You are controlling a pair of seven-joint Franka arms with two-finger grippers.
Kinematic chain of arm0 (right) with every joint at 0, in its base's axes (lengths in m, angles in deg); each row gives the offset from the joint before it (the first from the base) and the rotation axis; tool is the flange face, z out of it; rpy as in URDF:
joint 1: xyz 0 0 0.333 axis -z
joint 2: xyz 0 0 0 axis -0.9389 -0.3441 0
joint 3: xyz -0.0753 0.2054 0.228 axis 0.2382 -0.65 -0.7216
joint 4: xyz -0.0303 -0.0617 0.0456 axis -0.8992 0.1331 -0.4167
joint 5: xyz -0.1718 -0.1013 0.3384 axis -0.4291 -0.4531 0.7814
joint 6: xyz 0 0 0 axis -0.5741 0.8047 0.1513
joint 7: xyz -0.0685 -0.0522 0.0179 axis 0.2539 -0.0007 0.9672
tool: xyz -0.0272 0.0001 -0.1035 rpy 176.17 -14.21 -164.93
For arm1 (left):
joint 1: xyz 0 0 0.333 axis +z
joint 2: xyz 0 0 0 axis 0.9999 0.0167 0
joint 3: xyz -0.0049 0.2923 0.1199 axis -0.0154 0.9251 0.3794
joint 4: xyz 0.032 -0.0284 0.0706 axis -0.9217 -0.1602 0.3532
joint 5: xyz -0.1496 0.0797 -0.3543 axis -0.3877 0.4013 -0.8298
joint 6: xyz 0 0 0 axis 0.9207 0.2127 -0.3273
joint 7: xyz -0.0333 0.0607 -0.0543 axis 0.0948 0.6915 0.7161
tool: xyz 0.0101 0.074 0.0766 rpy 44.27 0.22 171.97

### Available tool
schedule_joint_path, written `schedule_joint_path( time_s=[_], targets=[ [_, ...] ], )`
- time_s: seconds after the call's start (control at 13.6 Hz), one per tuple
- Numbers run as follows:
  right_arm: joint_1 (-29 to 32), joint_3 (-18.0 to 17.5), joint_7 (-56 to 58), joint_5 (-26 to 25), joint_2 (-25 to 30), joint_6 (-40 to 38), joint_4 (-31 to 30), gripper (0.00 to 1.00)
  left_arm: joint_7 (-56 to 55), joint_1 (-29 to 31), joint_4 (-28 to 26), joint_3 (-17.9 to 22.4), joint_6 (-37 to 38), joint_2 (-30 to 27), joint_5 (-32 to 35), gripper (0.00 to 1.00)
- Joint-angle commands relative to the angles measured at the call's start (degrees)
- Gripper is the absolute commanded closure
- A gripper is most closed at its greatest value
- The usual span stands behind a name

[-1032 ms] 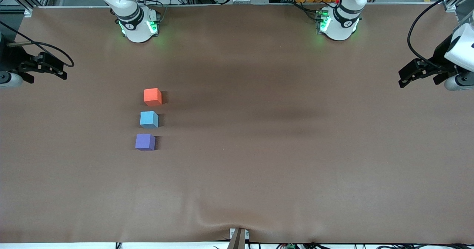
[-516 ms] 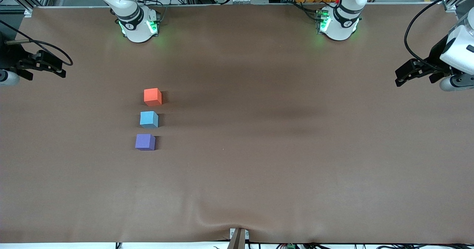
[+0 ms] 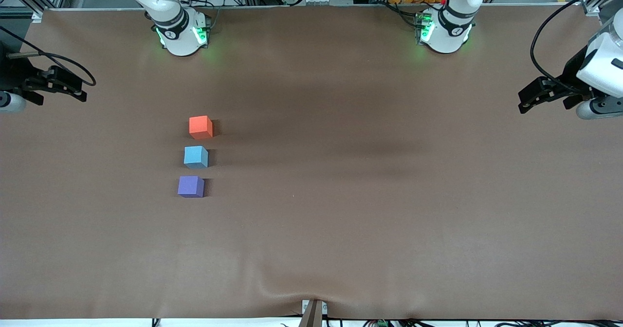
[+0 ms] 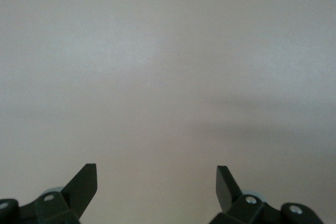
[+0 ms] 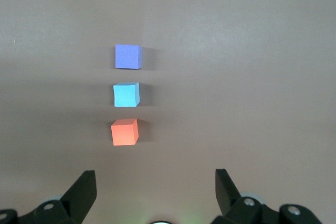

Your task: Place blue block between orange and purple blocks

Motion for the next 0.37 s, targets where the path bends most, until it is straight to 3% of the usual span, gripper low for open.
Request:
schedule_joint_path(
  time_s=[0.0, 0.29],
  targets=[
    [0.6, -0.27, -0.42, 0.52, 0.68, -0.87, 0.35, 0.0, 0.48, 0.54, 1.01, -0.31, 0.83, -0.01, -0.82, 0.0],
    [0.69, 0.17, -0.16, 0.52, 0.68, -0.87, 0.35, 0.0, 0.57, 0.55, 0.93, -0.14, 0.83, -0.01, -0.82, 0.0]
  ],
)
